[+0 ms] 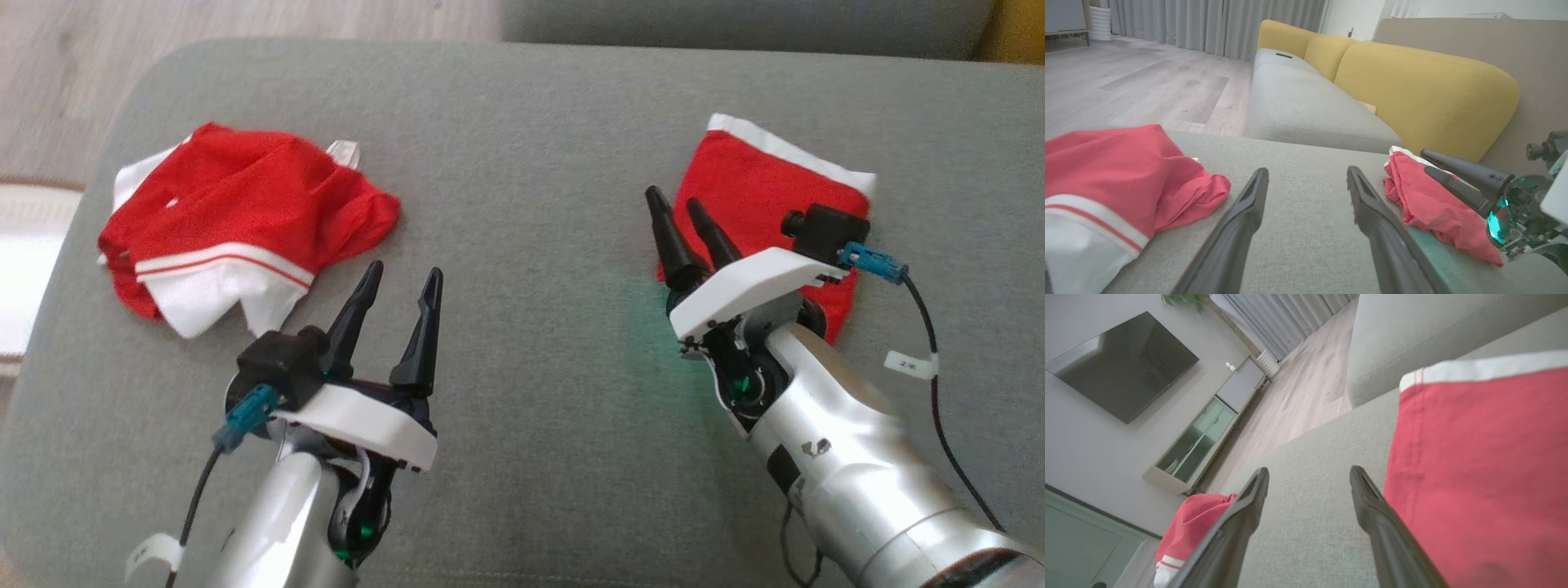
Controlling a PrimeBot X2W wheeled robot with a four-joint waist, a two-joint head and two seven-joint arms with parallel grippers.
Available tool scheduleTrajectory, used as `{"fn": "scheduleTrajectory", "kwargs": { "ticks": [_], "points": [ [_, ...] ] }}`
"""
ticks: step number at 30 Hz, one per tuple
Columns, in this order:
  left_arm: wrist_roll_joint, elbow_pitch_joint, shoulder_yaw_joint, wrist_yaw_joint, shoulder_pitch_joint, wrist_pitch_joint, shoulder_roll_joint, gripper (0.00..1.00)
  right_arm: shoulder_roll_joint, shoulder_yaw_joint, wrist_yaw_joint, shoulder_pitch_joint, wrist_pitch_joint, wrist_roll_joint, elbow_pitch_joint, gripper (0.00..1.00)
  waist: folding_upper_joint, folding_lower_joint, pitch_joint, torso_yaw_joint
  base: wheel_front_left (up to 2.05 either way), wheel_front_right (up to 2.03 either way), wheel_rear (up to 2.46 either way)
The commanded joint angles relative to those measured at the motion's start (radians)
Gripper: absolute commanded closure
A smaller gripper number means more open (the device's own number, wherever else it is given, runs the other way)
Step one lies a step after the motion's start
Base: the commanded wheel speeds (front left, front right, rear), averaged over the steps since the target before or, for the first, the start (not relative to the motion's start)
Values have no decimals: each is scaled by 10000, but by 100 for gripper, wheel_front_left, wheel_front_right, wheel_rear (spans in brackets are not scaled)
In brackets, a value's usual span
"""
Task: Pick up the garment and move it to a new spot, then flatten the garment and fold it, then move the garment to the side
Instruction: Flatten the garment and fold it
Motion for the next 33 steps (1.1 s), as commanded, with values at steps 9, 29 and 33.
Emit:
{"fn": "scheduleTrajectory", "kwargs": {
  "ticks": [9, 29, 33],
  "points": [
    [3, -785, 718, 16, 96, -61, 83, 0, -1085, -717, -7, -42, -715, -2133, -88, 0, 0, 0, -666, -1005, 0, 0, 0],
    [77, -1721, 1524, -145, 512, -61, 83, 0, 114, -6238, -7, 4165, -729, -9235, -5328, 0, 0, 0, -531, -2252, 0, 0, 0],
    [101, -1828, 1529, -210, 683, -61, 83, 0, 186, -6410, -7, 4544, -729, -9223, -5512, 0, 0, 0, -548, -2291, 0, 0, 0]
  ]
}}
